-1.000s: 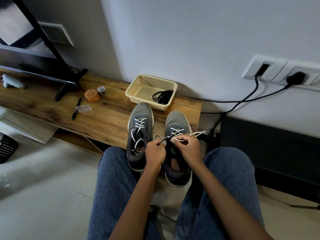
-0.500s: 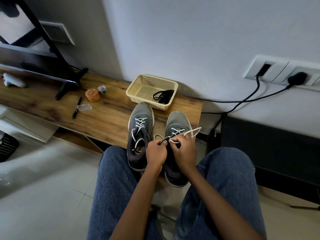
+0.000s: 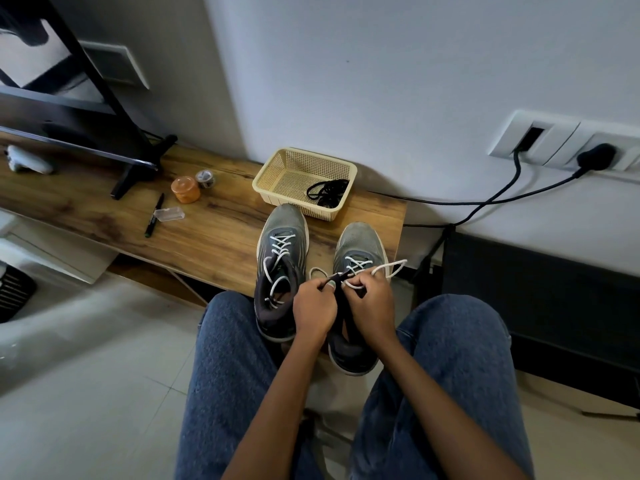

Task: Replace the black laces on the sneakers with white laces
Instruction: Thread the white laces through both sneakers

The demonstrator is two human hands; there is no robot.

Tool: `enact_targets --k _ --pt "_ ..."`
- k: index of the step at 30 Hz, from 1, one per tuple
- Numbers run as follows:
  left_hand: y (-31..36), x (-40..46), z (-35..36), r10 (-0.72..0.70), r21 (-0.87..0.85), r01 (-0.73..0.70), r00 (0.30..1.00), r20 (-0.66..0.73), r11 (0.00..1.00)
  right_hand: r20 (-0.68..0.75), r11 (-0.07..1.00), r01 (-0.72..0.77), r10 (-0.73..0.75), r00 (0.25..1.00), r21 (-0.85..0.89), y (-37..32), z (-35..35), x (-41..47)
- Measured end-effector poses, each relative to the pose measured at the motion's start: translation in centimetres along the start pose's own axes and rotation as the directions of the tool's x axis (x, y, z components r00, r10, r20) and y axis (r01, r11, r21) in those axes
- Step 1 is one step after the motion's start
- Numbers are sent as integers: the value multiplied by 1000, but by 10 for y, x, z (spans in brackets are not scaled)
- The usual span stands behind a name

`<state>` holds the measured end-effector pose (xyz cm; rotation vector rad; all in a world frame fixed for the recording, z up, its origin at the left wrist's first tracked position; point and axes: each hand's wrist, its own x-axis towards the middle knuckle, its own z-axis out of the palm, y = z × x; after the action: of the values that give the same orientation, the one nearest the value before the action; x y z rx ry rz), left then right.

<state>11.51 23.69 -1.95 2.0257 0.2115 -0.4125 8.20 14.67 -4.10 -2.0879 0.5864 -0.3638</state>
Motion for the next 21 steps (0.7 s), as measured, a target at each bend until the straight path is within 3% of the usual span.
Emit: enact_targets --k 5,9,15,17,21 --pt "1 -1 -3 73 106 -73 997 7 992 52 979 88 -80 995 -185 -2 0 6" --pt "0 -3 -4 77 98 -77 997 -1 992 93 993 -110 113 989 -45 -9 -3 14" --pt "-2 -5 -3 101 48 -101 995 -11 994 248 894 -412 364 898 177 -11 -16 26" --pt "0 -6 -5 74 43 -73 997 -24 996 255 894 -409 359 898 180 -10 -16 26" --pt "1 0 -7 125 125 -125 992 5 984 182 955 -269 244 953 126 -8 -13 19"
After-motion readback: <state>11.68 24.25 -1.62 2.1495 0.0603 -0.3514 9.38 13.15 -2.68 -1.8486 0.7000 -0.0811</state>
